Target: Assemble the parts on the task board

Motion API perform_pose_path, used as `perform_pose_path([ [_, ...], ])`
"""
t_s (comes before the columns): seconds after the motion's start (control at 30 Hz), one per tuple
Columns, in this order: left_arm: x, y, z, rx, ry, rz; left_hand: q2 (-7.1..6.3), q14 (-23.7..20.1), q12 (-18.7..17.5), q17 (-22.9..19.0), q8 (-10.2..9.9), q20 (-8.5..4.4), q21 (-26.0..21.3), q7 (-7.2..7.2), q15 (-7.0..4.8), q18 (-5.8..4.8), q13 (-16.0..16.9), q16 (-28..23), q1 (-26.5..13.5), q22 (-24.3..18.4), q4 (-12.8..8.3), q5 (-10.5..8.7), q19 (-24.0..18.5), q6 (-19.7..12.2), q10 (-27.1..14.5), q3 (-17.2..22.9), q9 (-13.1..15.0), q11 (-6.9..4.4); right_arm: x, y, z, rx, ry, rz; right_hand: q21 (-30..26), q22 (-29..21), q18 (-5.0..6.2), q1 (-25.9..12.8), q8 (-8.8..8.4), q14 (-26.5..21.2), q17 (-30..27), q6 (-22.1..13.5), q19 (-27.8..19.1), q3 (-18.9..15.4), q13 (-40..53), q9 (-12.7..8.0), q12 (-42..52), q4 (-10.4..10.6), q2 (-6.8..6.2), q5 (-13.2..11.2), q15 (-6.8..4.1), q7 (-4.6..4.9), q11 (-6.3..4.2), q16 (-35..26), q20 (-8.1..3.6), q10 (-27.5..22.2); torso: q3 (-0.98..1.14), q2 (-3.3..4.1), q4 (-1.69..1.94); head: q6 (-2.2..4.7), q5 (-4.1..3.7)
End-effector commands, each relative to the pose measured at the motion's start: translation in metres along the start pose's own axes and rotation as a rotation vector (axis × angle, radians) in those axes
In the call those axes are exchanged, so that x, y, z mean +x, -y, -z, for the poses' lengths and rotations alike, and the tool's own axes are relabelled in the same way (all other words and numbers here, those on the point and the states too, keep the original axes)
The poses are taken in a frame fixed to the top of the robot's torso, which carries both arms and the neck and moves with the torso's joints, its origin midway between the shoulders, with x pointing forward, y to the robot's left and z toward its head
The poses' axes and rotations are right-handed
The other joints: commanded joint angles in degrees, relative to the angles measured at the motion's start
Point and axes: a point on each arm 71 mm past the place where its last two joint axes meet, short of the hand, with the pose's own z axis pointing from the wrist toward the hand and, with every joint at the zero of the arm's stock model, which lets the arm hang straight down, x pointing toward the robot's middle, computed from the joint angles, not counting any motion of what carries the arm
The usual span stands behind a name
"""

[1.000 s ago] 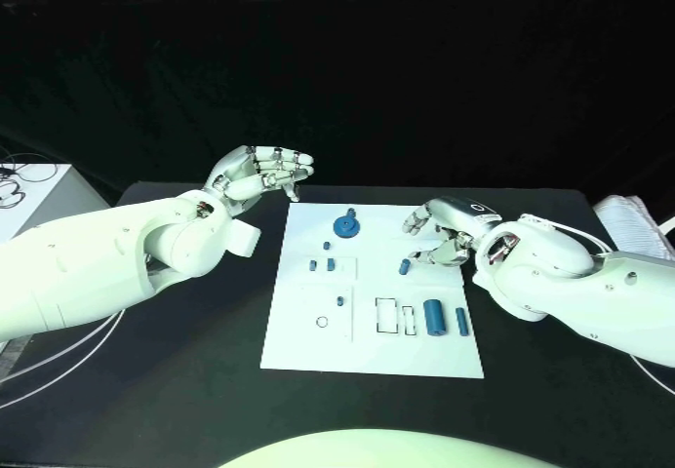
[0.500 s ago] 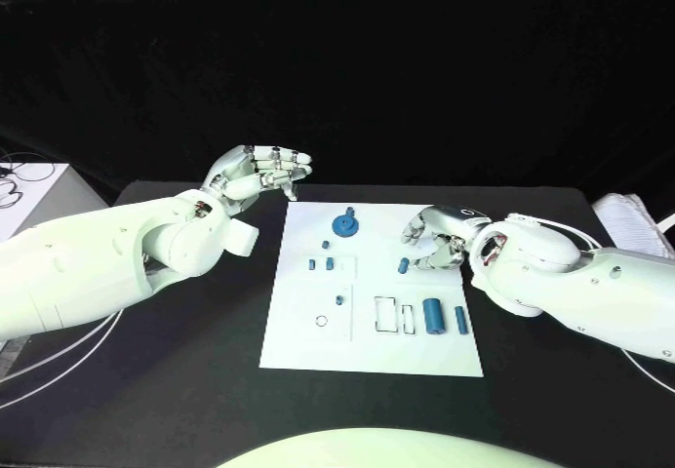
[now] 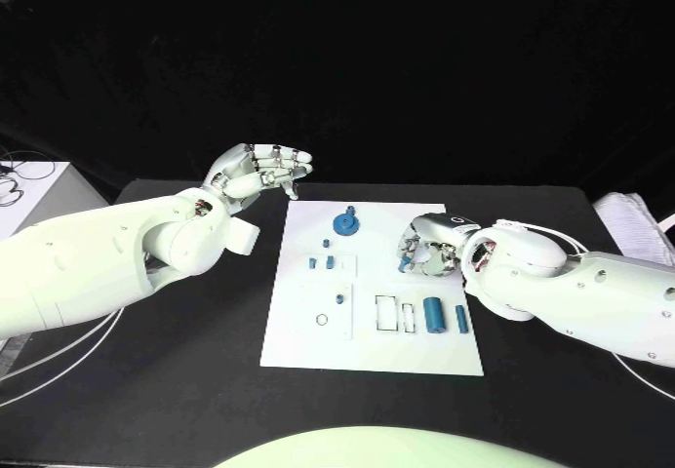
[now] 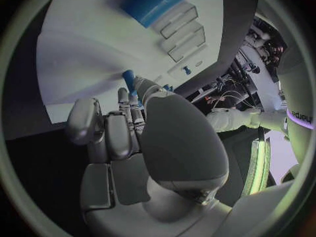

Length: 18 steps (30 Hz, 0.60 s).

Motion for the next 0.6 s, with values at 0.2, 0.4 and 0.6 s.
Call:
perform_pose_path([
  [0.2,0.0021,0.0007,-0.0005,0.004,-0.016,0.014,0.46,0.0,0.5,-0.1,-0.3,-0.13,-0.4,0.21,-0.01,0.86,0.0,-0.3,0.0,-0.1,-0.1,0.26,0.6,-0.2,-0.3,-0.4,-0.1,-0.03,0.0046,-0.0036,-0.0021,-0.016,-0.015,0.012,1.0,0.9,-0.87,-0.9,0.44,0.5,0.5,1.9,0.8,4.9,0.0,0.3,-2.5,0.4,-1.43,-1.1,-0.4,-0.37,-0.49,0.4,-0.2,3.2,-0.02,-0.03,-0.01,-0.06,-0.02],
  [0.4,0.0022,0.0007,-0.0005,0.003,-0.017,0.014,0.46,0.0,0.5,-0.1,-0.3,-0.13,-0.4,0.21,-0.01,0.86,0.0,-0.3,0.0,-0.1,-0.1,0.26,0.6,-0.2,-0.3,-0.4,-0.1,-0.03,0.0059,-0.0052,-0.0032,-0.017,0.0,0.005,1.5,1.5,-0.99,-1.6,0.65,0.6,0.8,2.7,1.1,7.6,0.1,0.6,-3.9,-0.1,-1.52,-2.5,-0.65,-0.51,-0.74,0.5,-0.34,5.0,0.01,-0.04,-0.07,-0.11,-0.03],
  [0.6,0.0022,0.0006,-0.0006,0.003,-0.017,0.014,0.53,0.0,0.5,-0.1,-0.3,-0.12,-0.4,0.21,0.0,0.86,0.0,-0.3,-0.1,-0.1,0.0,0.27,0.6,-0.2,-0.3,-0.4,-0.1,-0.02,0.005,-0.0043,-0.0038,-0.001,0.048,0.002,2.6,2.5,-1.19,-1.5,1.28,0.7,1.2,3.8,1.6,10.5,0.3,1.3,-4.7,-1.6,-0.65,-4.1,-1.15,-0.8,-1.2,0.7,-0.57,7.1,0.01,-0.06,-0.03,-0.17,-0.02],
])
